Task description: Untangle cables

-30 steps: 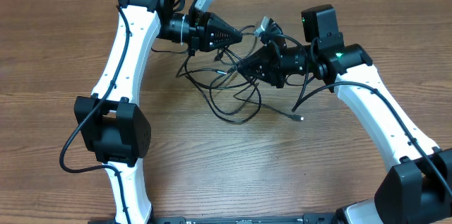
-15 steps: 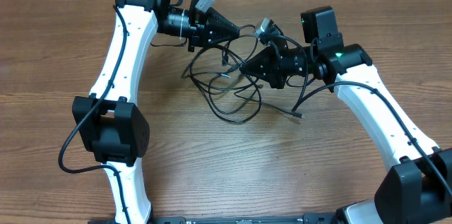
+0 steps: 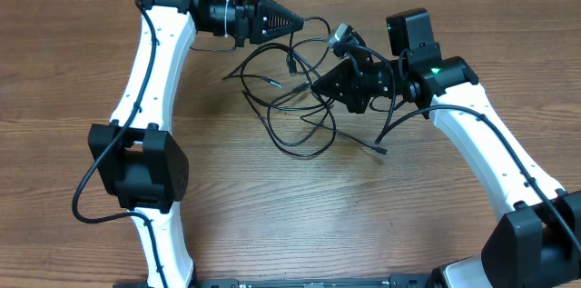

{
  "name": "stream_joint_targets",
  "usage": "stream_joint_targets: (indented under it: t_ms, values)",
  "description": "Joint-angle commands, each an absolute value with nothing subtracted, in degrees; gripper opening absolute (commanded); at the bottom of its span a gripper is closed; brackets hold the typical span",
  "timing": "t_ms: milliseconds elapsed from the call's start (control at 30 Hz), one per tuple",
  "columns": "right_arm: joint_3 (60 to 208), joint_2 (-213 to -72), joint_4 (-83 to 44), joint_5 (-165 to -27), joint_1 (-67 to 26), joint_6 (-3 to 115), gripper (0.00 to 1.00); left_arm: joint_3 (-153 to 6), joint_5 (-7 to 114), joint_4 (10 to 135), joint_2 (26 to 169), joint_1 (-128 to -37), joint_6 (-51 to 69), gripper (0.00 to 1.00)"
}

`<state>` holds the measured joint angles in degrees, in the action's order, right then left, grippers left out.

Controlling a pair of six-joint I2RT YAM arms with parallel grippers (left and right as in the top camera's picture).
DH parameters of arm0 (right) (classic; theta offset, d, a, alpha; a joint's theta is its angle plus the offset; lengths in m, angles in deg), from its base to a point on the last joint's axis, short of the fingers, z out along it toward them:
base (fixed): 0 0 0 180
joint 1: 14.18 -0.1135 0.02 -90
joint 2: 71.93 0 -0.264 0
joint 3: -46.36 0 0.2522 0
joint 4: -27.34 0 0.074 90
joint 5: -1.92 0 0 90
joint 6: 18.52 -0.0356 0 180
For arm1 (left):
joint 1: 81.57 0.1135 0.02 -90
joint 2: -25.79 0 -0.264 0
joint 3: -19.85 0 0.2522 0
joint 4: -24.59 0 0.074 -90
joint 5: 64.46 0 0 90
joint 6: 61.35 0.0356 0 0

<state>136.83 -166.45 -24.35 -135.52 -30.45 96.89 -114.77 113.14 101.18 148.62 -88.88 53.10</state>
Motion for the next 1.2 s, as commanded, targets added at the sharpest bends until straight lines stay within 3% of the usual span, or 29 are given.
stream_joint_targets:
  t_ms: [0,267,533,833,1167]
  values:
    - [137.33,-166.26,-25.66,-128.52,-30.60,96.85,0.04,-115.97,116.11,100.88,148.55,-87.90,37.30,0.04]
    - [137.33,-166.26,-26.36,-116.15,-30.56,93.98,0.04,-115.95,116.07,100.85,148.55,-87.85,5.04,0.04]
    - [137.33,-166.26,-26.62,-116.35,-30.56,93.98,0.04,-115.95,112.63,98.95,148.55,-87.83,4.84,0.04]
    - [137.33,-166.26,-26.54,-117.71,-30.56,94.01,0.04,-115.95,70.32,101.66,148.57,-87.20,4.95,0.04]
    - [137.33,-166.26,-25.90,-117.73,-30.56,93.98,0.04,-115.95,32.33,110.10,148.57,-86.89,-6.77,0.04]
